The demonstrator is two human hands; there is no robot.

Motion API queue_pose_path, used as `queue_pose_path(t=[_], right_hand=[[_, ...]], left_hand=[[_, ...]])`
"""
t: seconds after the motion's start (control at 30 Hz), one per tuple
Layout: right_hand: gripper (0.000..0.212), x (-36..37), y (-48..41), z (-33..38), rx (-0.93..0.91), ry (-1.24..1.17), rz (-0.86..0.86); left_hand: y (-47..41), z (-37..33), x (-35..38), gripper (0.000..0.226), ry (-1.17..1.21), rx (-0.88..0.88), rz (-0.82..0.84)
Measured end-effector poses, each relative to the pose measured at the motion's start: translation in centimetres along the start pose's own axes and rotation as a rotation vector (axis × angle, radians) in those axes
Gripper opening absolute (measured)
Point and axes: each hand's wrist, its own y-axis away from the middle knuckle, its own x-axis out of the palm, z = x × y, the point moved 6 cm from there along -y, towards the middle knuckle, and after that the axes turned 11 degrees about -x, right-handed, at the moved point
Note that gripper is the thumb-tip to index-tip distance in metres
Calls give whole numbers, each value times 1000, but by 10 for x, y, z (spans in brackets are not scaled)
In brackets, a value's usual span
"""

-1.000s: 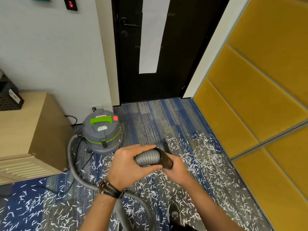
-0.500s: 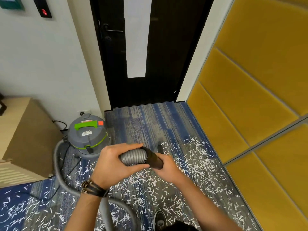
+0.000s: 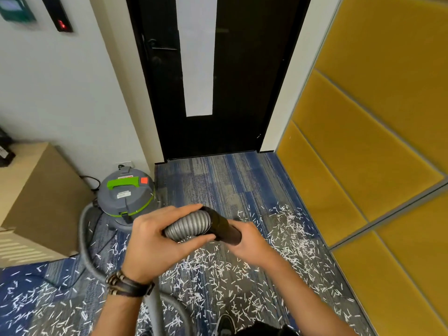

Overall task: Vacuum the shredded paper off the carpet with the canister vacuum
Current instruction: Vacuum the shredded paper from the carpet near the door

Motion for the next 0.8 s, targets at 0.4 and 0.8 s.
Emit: queue_pose_path(t=[0.4,0.8], right_hand=[[28,2,28,-41,84,72,32],[30,17,30,-18,21,-28,-64]], left_hand=[[21,15,38,60,31,-112,125],[7,-14,14,62,10,-4,140]])
